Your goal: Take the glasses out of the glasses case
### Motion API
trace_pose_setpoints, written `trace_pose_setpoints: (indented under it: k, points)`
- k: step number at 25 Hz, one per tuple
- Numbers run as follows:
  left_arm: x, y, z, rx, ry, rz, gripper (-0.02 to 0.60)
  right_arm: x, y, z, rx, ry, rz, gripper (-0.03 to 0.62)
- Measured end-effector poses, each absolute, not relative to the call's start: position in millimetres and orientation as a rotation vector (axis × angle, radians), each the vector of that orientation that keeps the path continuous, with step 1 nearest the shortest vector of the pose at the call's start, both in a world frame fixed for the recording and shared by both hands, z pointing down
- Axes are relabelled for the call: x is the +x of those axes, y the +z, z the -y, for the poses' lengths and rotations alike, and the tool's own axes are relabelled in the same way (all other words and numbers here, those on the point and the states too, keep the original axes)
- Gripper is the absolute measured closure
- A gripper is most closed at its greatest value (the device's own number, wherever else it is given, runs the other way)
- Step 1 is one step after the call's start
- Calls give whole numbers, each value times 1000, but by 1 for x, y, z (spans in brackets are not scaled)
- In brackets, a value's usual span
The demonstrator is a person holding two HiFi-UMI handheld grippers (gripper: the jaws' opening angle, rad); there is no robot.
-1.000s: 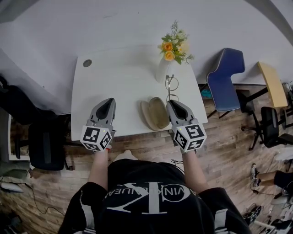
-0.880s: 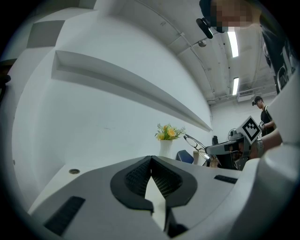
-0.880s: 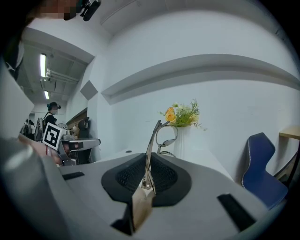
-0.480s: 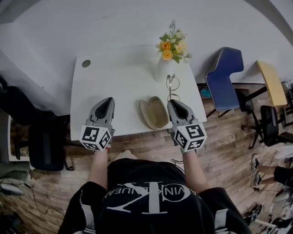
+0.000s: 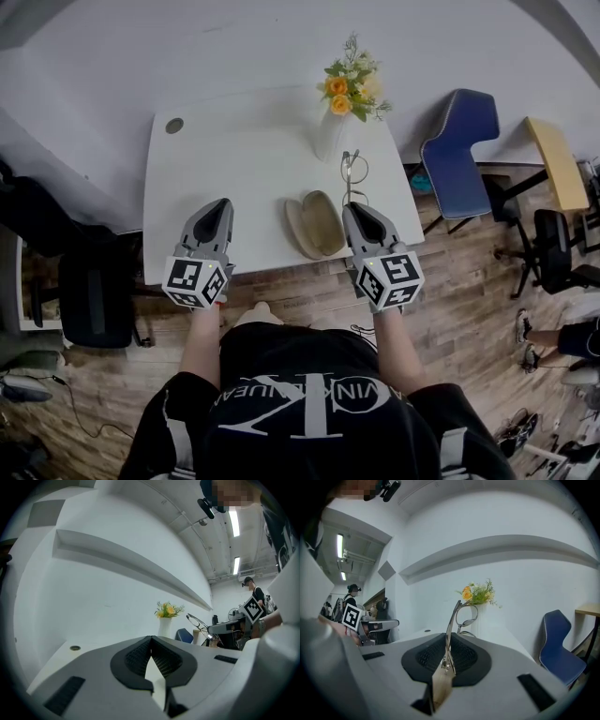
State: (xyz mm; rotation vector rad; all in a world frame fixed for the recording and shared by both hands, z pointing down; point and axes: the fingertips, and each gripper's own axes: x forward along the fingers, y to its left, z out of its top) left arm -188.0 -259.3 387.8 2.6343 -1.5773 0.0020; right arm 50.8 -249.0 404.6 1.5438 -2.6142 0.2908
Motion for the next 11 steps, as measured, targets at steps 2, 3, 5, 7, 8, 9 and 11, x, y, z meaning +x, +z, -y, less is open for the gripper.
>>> trace_pose_setpoints:
  k: [2,3,5,7,8,9,11]
  points:
    - [-186,389,259,2634,5,1573,566,52,404,248,1548,289,2618,549]
    - [-185,389,259,2634,5,1571,566,53,404,248,1551,289,2619,549]
    - [-185,390,259,2634,6,1569,566,54,403,247,1556,286,2622,549]
    - [-186,391,259,2633,6,1570,566,55,402,246,1560,283,2626,549]
    - [-186,391,259,2632,6,1571,566,55,401,246,1563,281,2628,549]
    - [-187,391,258,2631,6,1573,566,55,401,246,1565,281,2631,549]
    - [-187,391,258,2629,5,1576,566,56,400,245,1569,279,2638,549]
